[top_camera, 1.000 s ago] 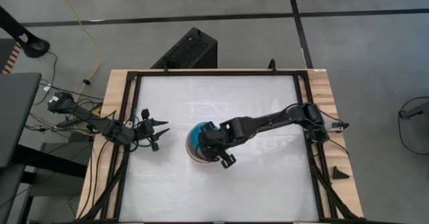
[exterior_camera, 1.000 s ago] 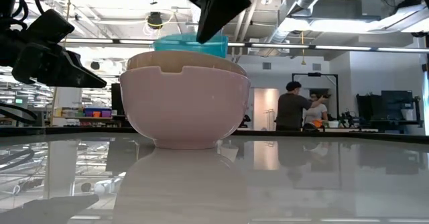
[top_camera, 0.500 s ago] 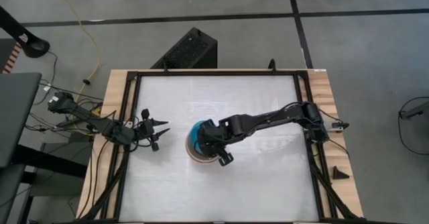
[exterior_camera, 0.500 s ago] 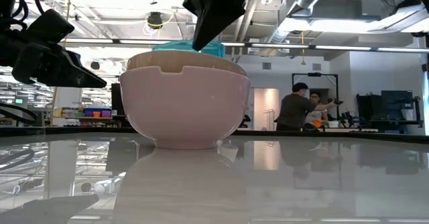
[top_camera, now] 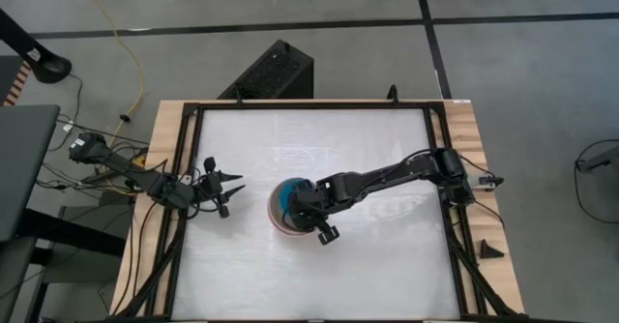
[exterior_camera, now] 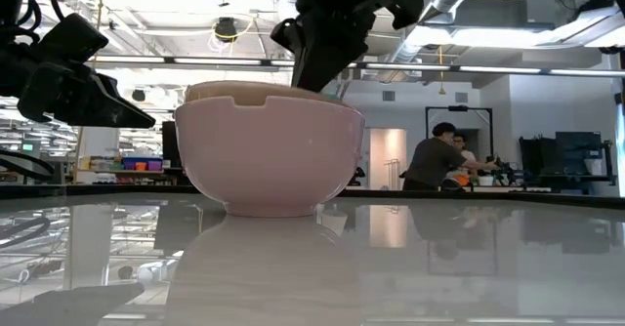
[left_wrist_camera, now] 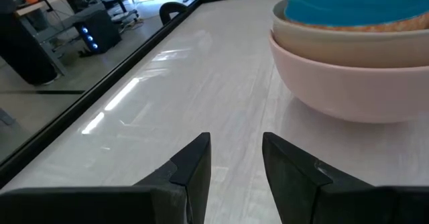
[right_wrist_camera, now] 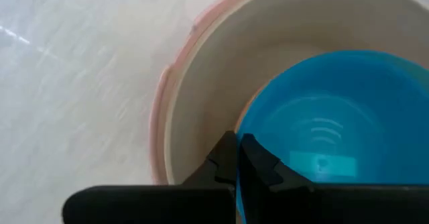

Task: Nest bowls inside each other
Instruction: Stack the blue bowl on the blue patterned bowl, then return to Home Position

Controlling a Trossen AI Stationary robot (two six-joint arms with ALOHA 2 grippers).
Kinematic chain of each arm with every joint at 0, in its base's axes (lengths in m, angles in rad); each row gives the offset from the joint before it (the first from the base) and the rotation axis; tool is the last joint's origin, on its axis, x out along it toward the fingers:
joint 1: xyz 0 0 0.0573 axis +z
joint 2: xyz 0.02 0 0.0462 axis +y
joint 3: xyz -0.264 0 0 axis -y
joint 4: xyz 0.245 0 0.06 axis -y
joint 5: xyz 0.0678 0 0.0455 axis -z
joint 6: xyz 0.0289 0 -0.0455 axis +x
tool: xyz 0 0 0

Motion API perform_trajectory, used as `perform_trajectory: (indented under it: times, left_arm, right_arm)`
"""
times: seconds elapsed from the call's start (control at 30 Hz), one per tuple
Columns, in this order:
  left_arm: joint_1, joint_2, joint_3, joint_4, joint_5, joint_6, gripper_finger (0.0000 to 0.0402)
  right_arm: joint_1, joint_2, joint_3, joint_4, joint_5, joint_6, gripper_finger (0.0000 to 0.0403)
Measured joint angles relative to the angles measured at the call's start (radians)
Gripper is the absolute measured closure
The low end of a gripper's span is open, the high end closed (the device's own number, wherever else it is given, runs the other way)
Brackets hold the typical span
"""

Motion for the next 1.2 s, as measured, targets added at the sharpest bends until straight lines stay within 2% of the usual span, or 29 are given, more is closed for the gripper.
perform_trajectory:
  times: [0.43, 0.7, 0.87, 1.2]
  left_arm:
    - [0.0, 0.0, 0.0, 0.0, 0.0, 0.0, 0.0276]
    - [0.0, 0.0, 0.0, 0.0, 0.001, 0.0, 0.0276]
    - [0.0, 0.0, 0.0, 0.0, 0.001, 0.0, 0.0276]
    - [0.0, 0.0, 0.0, 0.0, 0.001, 0.0, 0.0276]
  right_arm:
    - [0.0, 0.002, -0.003, 0.032, 0.021, 0.006, 0.0361]
    - [-0.004, 0.002, -0.003, 0.036, 0.022, 0.114, 0.0344]
    - [-0.005, 0.003, -0.003, 0.034, 0.027, 0.122, 0.031]
    - [-0.007, 0.004, 0.036, -0.049, 0.031, 0.123, 0.0198]
